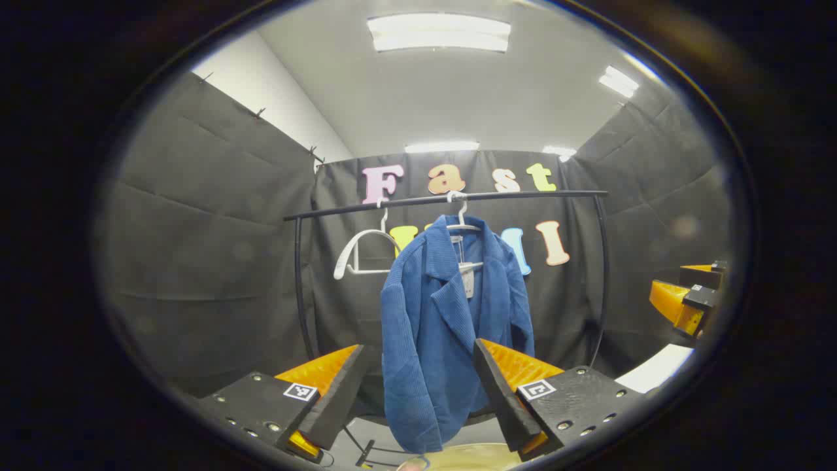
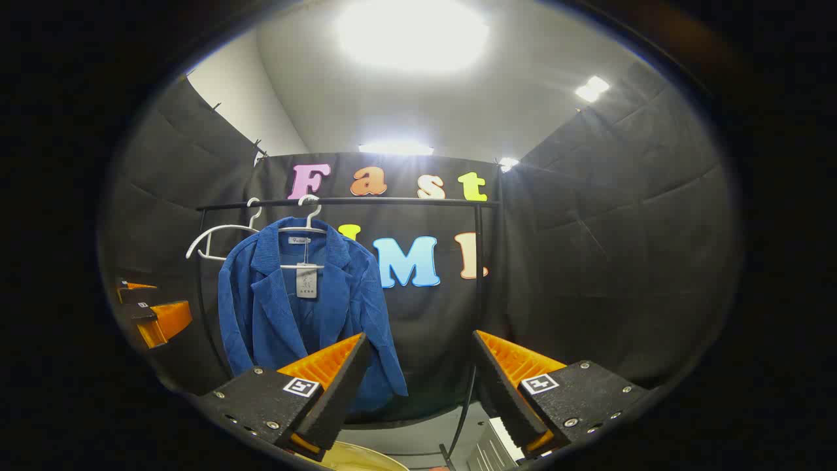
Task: Grasp the clothes on the hanger with both hands and then place them into the laundry hamper below.
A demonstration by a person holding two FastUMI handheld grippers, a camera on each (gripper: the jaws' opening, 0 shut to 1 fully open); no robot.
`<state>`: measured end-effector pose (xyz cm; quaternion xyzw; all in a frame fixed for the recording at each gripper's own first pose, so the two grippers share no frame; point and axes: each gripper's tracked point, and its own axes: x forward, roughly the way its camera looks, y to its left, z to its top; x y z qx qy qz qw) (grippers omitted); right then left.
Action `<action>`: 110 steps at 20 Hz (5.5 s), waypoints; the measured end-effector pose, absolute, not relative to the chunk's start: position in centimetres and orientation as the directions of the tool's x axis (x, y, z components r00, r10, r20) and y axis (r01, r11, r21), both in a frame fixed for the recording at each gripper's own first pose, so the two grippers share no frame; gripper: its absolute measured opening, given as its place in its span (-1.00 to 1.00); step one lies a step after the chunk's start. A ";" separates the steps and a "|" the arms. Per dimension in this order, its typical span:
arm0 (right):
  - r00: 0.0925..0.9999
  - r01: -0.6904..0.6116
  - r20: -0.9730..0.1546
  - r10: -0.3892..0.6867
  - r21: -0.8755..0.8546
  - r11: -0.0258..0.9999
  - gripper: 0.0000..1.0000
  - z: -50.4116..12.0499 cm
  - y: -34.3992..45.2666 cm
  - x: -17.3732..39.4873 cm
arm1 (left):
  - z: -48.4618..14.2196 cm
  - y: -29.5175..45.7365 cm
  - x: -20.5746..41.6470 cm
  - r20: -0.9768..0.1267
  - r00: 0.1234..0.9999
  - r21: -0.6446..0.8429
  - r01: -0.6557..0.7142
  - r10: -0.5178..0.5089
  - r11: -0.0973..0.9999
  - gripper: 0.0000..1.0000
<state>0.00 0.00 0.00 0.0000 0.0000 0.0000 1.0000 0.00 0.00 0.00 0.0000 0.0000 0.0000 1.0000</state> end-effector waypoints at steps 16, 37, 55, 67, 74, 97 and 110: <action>1.000 0.009 -0.008 -0.009 -0.005 1.000 0.92 -0.2 -0.6 -1.3 | 0.2 -0.8 -1.6 0.011 1.000 0.018 -0.003 0.003 1.000 0.89; 0.988 -0.134 0.082 0.132 0.029 0.991 0.92 5.7 2.5 8.1 | 5.6 -1.8 4.9 0.069 0.995 0.020 -0.068 0.066 0.997 0.89; 0.936 -0.345 0.104 0.336 0.084 0.935 0.92 7.3 7.8 19.6 | 7.0 -4.9 14.3 0.071 0.986 0.039 -0.156 0.153 0.987 0.89; 0.893 -0.448 0.047 0.447 0.155 0.880 0.92 4.4 12.0 26.4 | 4.4 -5.8 21.0 0.029 0.980 0.008 -0.199 0.199 0.980 0.90; 0.856 -0.510 0.020 0.517 0.197 0.837 0.90 2.5 14.8 28.9 | 1.6 -4.4 24.0 -0.032 0.966 0.026 -0.255 0.256 0.966 0.89; 0.793 -0.581 -0.079 0.604 0.200 0.789 0.39 -3.0 20.1 31.8 | -2.3 -2.5 25.5 -0.090 0.928 0.071 -0.355 0.361 0.932 -0.13; 0.830 -0.549 0.149 0.538 0.044 0.834 -0.99 3.8 16.8 30.7 | 0.5 -1.9 23.6 -0.053 0.947 0.084 -0.313 0.318 0.946 -0.89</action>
